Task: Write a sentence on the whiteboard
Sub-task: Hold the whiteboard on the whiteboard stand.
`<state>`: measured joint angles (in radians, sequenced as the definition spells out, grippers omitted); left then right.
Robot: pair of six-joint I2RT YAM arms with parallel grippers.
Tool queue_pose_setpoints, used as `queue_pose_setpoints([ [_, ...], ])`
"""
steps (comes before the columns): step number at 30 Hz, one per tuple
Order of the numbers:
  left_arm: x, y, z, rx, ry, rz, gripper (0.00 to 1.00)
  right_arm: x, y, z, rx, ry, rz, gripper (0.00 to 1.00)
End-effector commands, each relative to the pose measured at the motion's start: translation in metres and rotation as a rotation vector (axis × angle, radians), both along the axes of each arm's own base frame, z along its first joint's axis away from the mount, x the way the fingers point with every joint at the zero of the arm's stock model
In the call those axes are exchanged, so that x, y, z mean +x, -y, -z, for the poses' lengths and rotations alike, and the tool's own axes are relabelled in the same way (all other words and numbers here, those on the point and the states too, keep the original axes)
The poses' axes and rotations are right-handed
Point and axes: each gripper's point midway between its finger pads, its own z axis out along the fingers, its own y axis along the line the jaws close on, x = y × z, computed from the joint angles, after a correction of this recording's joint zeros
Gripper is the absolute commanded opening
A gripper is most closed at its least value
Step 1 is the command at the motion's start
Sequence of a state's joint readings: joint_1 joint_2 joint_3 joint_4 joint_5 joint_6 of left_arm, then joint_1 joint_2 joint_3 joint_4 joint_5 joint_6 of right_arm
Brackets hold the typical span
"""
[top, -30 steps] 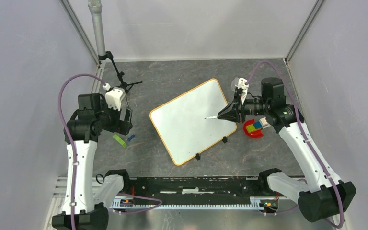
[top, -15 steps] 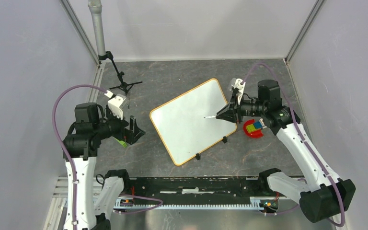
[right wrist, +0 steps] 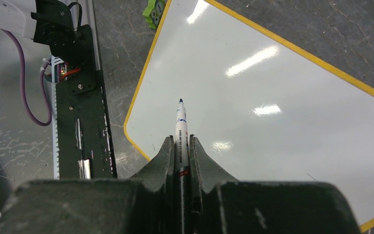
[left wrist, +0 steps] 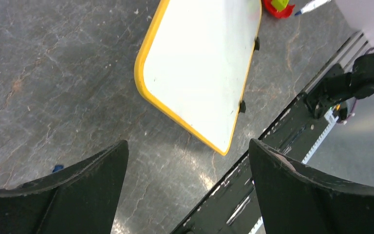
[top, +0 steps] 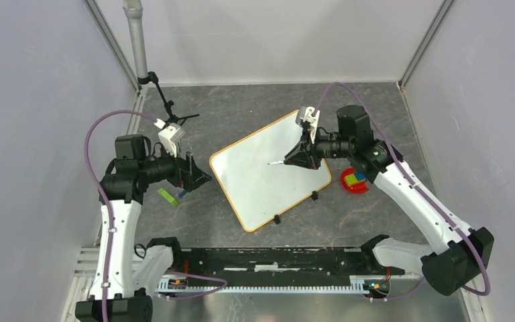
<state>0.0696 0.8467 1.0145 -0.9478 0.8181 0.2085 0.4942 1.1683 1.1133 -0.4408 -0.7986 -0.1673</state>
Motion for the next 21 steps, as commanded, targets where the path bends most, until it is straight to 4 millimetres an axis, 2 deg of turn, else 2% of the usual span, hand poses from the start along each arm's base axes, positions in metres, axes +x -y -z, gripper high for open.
queue_pose_setpoints([
  [1,0.013,0.011,-0.018,-0.119,0.049,-0.018,0.97,0.005,-0.010,-0.022,0.036,0.085,-0.030,0.00],
  [6,0.021,0.010,-0.013,-0.159,0.040,-0.088,0.95,-0.004,-0.018,-0.021,0.043,0.103,-0.085,0.00],
  [11,0.029,0.014,-0.005,-0.222,0.000,-0.109,0.92,-0.011,-0.027,-0.029,0.055,0.142,-0.121,0.00],
  [21,0.028,0.021,0.009,-0.250,0.004,-0.048,0.86,-0.019,-0.042,-0.028,0.076,0.151,-0.173,0.00],
])
